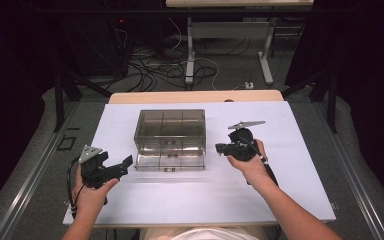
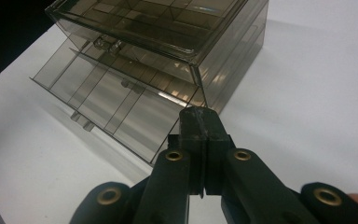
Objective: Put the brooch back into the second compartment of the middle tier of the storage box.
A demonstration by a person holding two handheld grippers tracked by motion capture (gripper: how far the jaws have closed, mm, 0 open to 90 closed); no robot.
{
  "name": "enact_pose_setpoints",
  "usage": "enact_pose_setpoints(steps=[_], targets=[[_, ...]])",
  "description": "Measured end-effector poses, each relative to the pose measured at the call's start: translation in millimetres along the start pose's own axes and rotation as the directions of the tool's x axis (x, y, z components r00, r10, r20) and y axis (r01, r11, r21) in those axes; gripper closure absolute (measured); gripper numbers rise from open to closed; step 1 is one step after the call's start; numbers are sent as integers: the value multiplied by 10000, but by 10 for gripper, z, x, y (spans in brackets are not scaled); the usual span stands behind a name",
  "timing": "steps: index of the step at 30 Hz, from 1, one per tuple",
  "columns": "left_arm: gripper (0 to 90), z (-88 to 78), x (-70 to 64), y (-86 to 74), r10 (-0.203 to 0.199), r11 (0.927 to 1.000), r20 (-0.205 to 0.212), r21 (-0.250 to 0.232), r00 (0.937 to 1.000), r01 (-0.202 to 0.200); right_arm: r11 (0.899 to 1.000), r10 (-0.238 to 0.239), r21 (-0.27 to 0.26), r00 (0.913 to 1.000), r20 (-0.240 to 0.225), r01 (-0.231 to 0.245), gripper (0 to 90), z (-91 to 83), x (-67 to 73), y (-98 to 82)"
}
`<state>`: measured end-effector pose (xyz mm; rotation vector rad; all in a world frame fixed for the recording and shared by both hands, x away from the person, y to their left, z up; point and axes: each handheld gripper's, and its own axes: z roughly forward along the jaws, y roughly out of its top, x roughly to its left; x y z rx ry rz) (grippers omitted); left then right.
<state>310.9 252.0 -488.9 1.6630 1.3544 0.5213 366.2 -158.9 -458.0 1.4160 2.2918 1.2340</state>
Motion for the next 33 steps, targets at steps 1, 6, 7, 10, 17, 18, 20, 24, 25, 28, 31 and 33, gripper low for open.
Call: enact_pose_setpoints(steps=[1,6,7,10,17,18,20,24,25,28,31,33], targets=[[52,1,0,0,-7,10000,16,-3,10000,7,10000,-4,21,10000,-2,4,900,9,8,5],[54,3,0,-2,-25,10000,24,11,10000,25,10000,-54,-3,10000,-10,54,900,53,33,23],[53,3,0,-3,-20,10000,12,8,10000,20,10000,33,29,10000,-34,-33,900,59,41,26],[53,1,1,-2,25,10000,-19,3,10000,-25,10000,-38,33,10000,-27,38,900,80,53,39],[54,4,0,-3,-19,10000,-7,5,10000,19,9999,-143,65,9999,-78,144,900,136,104,81],[54,3,0,-3,-31,10000,0,-5,10000,31,9999,-112,121,9999,-97,113,900,143,119,86],[53,2,2,-3,-36,10000,-19,-9,10000,36,9997,-190,136,9998,-113,192,900,164,137,97],[54,1,2,-3,-24,10000,-15,-5,10000,24,9994,-336,82,9993,-183,338,900,207,178,120],[54,2,1,-3,-20,10000,-7,-5,10000,20,9992,-399,86,9990,-191,401,900,216,188,127],[54,4,2,-4,-26,10000,-11,2,10000,26,9990,-415,162,9989,-225,418,900,243,229,143],[54,3,6,-3,12,10000,-33,6,10000,-12,9987,-472,188,9986,-257,477,900,268,264,161],[54,3,2,-3,-28,10000,-20,-1,10000,28,9988,-450,193,9985,-300,456,900,288,291,172]])
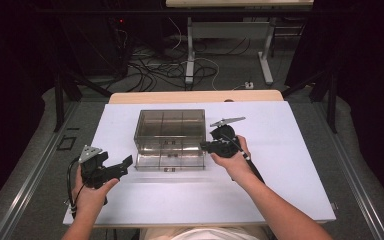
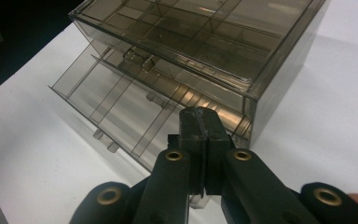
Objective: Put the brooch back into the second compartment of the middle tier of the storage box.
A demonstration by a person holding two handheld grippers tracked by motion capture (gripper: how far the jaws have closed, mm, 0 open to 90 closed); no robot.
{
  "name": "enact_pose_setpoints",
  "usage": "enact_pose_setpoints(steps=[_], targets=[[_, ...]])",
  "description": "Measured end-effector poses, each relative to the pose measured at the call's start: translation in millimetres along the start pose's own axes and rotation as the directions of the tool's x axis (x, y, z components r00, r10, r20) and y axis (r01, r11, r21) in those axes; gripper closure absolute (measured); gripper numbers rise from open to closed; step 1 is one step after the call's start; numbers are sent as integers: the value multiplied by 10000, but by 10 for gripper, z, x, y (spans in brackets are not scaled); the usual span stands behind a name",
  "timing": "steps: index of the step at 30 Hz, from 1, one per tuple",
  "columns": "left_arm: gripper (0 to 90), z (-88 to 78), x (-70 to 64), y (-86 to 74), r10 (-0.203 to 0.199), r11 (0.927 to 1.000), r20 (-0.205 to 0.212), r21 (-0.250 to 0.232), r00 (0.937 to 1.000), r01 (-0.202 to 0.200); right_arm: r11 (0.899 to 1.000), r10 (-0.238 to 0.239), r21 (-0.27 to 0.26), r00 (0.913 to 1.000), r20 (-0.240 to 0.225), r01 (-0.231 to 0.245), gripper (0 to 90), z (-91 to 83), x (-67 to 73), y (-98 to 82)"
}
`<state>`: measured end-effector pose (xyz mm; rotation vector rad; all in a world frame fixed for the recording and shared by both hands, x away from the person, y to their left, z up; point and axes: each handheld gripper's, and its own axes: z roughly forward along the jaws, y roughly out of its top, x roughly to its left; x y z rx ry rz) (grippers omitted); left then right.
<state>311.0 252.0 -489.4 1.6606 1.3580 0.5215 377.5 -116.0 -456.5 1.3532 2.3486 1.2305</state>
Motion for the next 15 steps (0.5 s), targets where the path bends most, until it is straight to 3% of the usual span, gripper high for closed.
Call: enact_pose_setpoints(steps=[15], targets=[[54,0,0,1,17,10000,22,-2,10000,-17,9995,-288,131,9994,-215,290,900,159,175,75]])
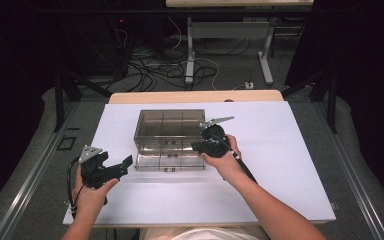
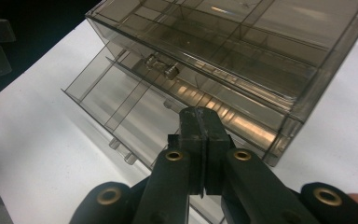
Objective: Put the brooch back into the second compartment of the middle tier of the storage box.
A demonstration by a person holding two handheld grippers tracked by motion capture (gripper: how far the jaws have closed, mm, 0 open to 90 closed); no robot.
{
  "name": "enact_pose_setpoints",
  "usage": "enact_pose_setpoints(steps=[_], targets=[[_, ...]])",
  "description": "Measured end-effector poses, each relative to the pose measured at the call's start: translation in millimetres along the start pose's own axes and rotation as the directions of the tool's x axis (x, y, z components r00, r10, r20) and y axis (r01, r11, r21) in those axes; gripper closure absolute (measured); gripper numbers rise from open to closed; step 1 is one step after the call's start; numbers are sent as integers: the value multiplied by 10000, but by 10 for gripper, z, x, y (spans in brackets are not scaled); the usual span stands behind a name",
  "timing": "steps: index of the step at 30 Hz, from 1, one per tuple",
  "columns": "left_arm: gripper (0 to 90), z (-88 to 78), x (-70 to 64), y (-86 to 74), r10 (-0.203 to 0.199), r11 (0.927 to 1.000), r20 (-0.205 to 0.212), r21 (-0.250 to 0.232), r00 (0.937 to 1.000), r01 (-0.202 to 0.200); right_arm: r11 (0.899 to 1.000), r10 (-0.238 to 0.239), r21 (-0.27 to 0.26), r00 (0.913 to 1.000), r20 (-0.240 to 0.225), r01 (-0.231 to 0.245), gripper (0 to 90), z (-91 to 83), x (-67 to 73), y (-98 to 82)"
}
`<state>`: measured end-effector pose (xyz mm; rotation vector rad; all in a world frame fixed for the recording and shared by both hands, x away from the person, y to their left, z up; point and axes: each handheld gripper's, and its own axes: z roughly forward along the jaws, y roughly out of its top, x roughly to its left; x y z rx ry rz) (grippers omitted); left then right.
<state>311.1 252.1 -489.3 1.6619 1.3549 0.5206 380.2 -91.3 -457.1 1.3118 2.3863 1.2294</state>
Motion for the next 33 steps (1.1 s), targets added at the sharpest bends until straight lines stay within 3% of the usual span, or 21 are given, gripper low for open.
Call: enact_pose_setpoints(steps=[33], targets=[[54,-5,0,4,39,10000,-2,-21,10000,-39,9989,-271,357,9984,-489,289,900,357,326,65]])
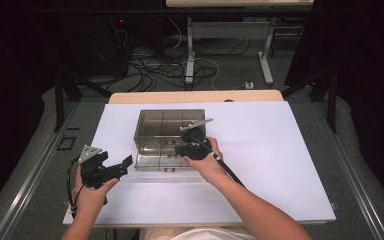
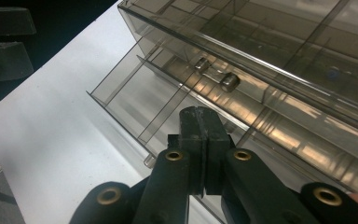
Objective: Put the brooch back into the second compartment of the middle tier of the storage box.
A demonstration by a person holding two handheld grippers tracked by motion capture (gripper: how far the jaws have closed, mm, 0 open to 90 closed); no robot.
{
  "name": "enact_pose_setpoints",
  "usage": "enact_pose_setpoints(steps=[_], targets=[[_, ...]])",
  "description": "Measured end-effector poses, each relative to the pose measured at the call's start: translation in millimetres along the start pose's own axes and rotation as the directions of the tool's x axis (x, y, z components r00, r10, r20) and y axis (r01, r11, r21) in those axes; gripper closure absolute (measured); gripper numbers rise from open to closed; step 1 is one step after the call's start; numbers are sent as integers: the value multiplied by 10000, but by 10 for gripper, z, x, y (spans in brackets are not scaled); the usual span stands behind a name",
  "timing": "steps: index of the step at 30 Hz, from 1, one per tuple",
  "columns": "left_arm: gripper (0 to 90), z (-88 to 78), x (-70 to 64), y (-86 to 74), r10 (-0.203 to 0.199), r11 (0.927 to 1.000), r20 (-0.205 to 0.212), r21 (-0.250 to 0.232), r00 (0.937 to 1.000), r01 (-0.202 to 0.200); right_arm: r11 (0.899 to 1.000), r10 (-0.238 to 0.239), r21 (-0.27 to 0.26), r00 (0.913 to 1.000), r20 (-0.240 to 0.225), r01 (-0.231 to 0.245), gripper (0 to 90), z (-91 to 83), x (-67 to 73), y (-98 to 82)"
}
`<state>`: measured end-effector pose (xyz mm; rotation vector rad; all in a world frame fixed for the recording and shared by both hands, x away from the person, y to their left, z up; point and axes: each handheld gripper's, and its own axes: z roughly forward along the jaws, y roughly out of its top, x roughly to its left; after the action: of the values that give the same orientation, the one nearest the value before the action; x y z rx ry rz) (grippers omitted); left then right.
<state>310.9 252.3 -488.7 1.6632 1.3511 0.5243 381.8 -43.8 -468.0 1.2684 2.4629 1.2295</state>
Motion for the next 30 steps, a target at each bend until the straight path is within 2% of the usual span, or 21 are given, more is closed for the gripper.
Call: enact_pose_setpoints(steps=[11,14,19,21,22,25,27,28,30], targets=[[54,0,-2,0,1,10000,2,0,10000,-1,9996,-44,295,10000,-54,45,900,142,66,-9],[53,1,-3,0,0,10000,7,9,10000,0,9998,-15,215,9999,-116,18,900,190,76,-17],[54,1,-2,0,1,10000,6,9,10000,-1,9988,47,495,10000,-75,-43,900,246,84,-16],[54,-1,-2,0,-1,10000,14,4,10000,1,9994,53,350,10000,-64,-51,900,284,85,-25],[54,0,-2,0,-2,10000,15,3,10000,2,9987,51,507,10000,-29,-49,900,287,88,-23],[54,1,-2,0,-2,10000,14,5,10000,2,9992,53,400,10000,9,-53,900,334,89,-30],[54,1,-2,0,3,10000,12,8,10000,-3,9981,109,606,9999,52,-112,900,343,90,-22],[54,1,-1,0,4,10000,16,7,10000,-4,9990,181,406,9998,-39,-179,900,363,92,-26],[53,3,-1,-1,8,10000,12,23,10000,-8,9988,171,457,9998,40,-172,900,379,83,-28]])
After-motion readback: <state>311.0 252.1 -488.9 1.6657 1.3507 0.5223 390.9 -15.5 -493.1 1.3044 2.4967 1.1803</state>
